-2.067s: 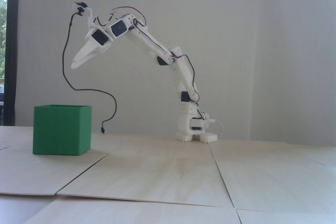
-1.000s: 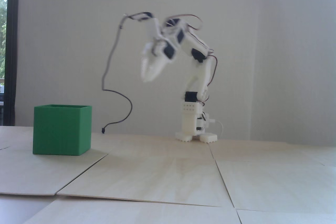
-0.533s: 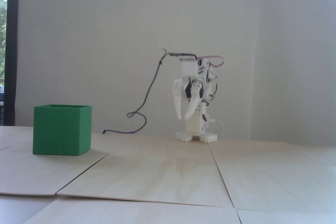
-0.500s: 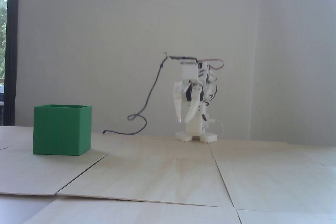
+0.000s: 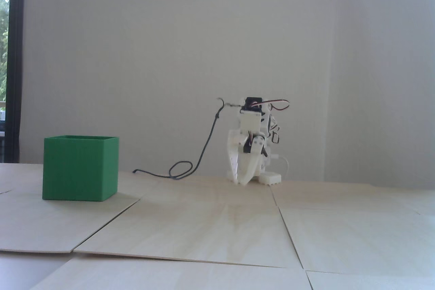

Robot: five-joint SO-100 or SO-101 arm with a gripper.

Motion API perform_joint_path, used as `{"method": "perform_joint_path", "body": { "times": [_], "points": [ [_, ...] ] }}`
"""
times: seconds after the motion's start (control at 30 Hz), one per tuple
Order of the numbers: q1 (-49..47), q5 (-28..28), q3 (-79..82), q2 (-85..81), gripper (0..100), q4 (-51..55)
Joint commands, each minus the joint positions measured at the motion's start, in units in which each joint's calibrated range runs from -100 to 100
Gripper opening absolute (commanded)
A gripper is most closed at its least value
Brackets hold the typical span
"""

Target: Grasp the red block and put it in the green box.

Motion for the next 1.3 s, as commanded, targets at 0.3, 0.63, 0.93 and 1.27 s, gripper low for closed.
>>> {"method": "perform_joint_path", "body": {
  "times": [0.3, 0.63, 0.93, 1.27],
  "points": [
    [-0.11, 0.01, 0.82, -0.97, 2, 5.18],
    [-3.57, 0.11, 0.82, -0.97, 2, 4.93],
    [-3.25, -0.15, 0.82, -0.97, 2, 5.18],
    [-3.25, -0.15, 0.82, -0.97, 2, 5.18]
  ]
}}
